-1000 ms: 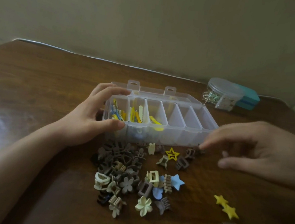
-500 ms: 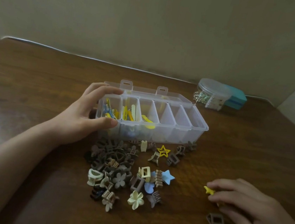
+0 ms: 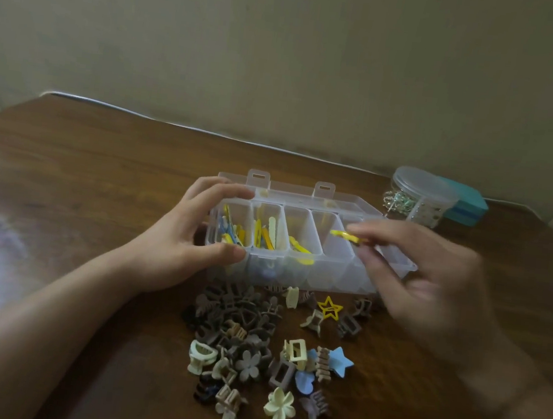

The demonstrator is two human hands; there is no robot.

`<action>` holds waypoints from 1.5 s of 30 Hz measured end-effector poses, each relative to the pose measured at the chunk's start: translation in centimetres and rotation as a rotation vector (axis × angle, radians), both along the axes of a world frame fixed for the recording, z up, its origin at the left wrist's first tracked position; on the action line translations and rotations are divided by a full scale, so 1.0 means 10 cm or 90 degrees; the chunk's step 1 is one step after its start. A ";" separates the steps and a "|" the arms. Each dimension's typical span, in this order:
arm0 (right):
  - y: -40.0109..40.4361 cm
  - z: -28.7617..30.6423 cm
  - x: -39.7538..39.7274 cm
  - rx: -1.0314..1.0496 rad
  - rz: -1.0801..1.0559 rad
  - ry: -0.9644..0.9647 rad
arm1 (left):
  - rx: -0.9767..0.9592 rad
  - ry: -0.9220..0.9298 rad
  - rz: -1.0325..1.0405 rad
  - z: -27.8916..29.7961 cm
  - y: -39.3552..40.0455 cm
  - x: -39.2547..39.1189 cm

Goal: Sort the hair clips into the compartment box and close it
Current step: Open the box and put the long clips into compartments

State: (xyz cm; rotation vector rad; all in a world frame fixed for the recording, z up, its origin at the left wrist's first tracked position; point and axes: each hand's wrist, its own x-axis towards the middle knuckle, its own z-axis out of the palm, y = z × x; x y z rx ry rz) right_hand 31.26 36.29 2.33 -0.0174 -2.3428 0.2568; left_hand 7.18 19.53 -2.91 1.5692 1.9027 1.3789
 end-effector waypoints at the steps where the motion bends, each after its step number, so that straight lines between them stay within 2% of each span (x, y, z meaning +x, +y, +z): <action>1: 0.01 -0.03 -0.12 -0.022 0.003 -0.005 | 0.001 -0.001 -0.002 0.00 0.00 0.00; 6: 0.06 -0.23 -0.27 -0.021 0.013 -0.073 | 0.002 -0.007 -0.002 0.00 -0.01 0.01; 11: 0.03 -0.10 0.01 0.013 0.065 -0.059 | -0.002 -0.004 0.000 0.01 0.00 0.02; 14: -0.01 -0.03 0.13 -0.062 0.074 -0.168 | -0.004 -0.009 0.003 0.01 -0.01 0.02; 16: -0.01 -0.07 0.11 -0.038 0.026 -0.288 | -0.005 -0.010 0.004 0.02 0.00 0.02; 19: -0.01 -0.13 0.06 0.028 -0.100 -0.380 | -0.010 -0.008 0.005 0.02 0.00 0.03; 24: -0.08 -0.11 0.06 0.091 -0.188 -0.424 | -0.011 -0.014 0.002 0.01 0.00 0.03; 33: -0.18 -0.12 0.00 0.013 -0.175 -0.490 | -0.016 -0.005 0.005 0.02 0.00 0.03; 39: -0.09 -0.15 0.04 0.008 -0.126 -0.420 | -0.015 -0.003 0.007 0.01 -0.01 0.03; 45: -0.12 -0.07 -0.05 -0.118 0.006 -0.149 | -0.014 -0.002 0.005 0.00 0.00 0.02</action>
